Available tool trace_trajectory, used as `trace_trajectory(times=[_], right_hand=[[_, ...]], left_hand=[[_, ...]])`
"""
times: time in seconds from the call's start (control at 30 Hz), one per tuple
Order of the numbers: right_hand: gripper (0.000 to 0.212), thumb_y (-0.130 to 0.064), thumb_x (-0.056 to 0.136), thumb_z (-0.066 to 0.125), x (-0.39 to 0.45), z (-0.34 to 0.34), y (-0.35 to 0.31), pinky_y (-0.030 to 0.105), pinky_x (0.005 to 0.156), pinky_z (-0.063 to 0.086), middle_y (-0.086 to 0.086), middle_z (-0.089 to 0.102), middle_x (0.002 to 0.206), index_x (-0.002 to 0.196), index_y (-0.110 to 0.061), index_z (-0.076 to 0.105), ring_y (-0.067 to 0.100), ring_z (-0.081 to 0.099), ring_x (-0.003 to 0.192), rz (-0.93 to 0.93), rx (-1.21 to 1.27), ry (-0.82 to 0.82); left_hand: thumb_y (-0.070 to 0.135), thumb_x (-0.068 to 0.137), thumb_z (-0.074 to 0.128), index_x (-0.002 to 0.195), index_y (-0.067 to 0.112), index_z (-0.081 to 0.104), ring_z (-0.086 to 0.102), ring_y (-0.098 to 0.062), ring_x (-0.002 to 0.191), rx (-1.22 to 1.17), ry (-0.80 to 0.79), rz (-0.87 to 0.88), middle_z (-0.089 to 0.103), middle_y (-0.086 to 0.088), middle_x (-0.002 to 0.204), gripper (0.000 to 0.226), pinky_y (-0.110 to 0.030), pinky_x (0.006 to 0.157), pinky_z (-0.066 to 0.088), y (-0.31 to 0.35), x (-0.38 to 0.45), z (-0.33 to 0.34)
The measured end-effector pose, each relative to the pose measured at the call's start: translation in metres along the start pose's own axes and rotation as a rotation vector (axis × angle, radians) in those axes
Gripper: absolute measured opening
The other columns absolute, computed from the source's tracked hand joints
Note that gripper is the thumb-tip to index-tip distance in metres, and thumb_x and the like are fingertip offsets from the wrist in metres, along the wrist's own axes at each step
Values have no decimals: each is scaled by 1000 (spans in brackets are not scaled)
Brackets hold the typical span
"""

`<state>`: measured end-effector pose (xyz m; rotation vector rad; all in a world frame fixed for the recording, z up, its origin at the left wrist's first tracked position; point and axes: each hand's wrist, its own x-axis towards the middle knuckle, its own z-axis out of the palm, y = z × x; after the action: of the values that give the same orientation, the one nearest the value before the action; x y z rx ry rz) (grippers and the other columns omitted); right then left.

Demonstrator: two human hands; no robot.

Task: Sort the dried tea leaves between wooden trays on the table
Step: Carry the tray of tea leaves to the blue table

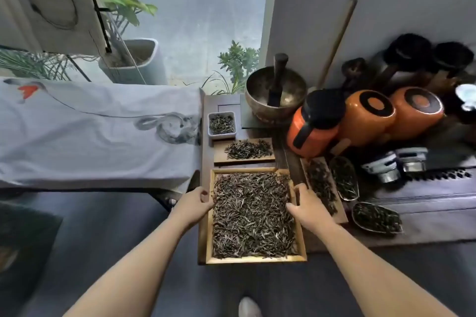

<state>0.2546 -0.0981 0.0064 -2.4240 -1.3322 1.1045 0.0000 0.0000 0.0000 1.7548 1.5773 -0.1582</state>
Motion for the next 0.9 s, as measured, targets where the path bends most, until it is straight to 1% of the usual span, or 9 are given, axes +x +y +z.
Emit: trace_trajectory(times=[0.1, 0.2, 0.3, 0.43, 0.53, 0.6, 0.73, 0.83, 0.9], right_hand=[[44, -25, 85, 57, 3, 8, 8, 37, 94, 42, 16, 51, 124, 122, -9, 39, 33, 51, 113, 66, 37, 57], [46, -25, 86, 54, 5, 14, 10, 39, 93, 41, 17, 49, 127, 125, -9, 37, 35, 50, 113, 146, 77, 43], [47, -26, 87, 53, 9, 18, 11, 40, 95, 40, 18, 48, 129, 127, -7, 37, 35, 49, 115, 185, 95, 47], [44, -28, 89, 49, 9, 23, 15, 38, 92, 40, 16, 48, 126, 126, -6, 40, 34, 50, 113, 175, 4, 62], [42, -27, 89, 48, 9, 27, 16, 38, 91, 40, 15, 49, 124, 125, -7, 43, 33, 50, 111, 161, 11, 86], [40, -26, 89, 48, 8, 28, 16, 35, 87, 37, 15, 49, 122, 124, -8, 44, 33, 50, 110, 162, 37, 97], [37, -24, 90, 46, 9, 30, 16, 29, 79, 28, 13, 49, 123, 124, -11, 45, 30, 49, 109, 168, 146, 99], [35, -22, 92, 42, 9, 30, 17, 32, 79, 36, 14, 55, 118, 126, -12, 44, 30, 53, 104, 177, 203, 93], [33, -20, 92, 40, 8, 29, 15, 31, 73, 37, 16, 60, 109, 124, -13, 43, 31, 56, 97, 179, 238, 91]], left_hand=[[33, 89, 55, 126, 12, 50, 58, -25, 107, -53, 24, -62, 62, -10, 120, 43, -29, 86, 44, -3, 1, 10], [26, 89, 56, 125, 11, 51, 59, -26, 107, -122, 7, -97, 62, -9, 122, 40, -29, 86, 44, -3, 2, 18], [21, 87, 56, 124, 8, 53, 60, -29, 106, -197, 17, -115, 62, -11, 121, 39, -34, 90, 49, -2, 4, 22], [18, 86, 57, 118, 8, 56, 60, -26, 100, -244, 31, -125, 62, -10, 112, 34, -36, 84, 52, -3, 5, 28], [18, 86, 57, 111, 11, 58, 60, -25, 93, -279, 39, -140, 61, -4, 98, 27, -34, 79, 51, -3, 6, 33], [16, 86, 55, 106, 13, 58, 59, -24, 91, -351, 45, -157, 59, -2, 95, 20, -36, 81, 50, -5, 7, 35], [11, 89, 44, 96, 16, 57, 50, -17, 64, -556, 32, -219, 56, -1, 80, 15, -33, 69, 45, -8, 9, 37], [10, 89, 41, 94, 16, 58, 48, -16, 59, -573, 39, -228, 54, 2, 69, 19, -32, 68, 42, -9, 11, 38], [9, 89, 40, 93, 17, 58, 47, -16, 56, -582, 46, -234, 53, 2, 65, 20, -30, 64, 41, -8, 10, 38]])
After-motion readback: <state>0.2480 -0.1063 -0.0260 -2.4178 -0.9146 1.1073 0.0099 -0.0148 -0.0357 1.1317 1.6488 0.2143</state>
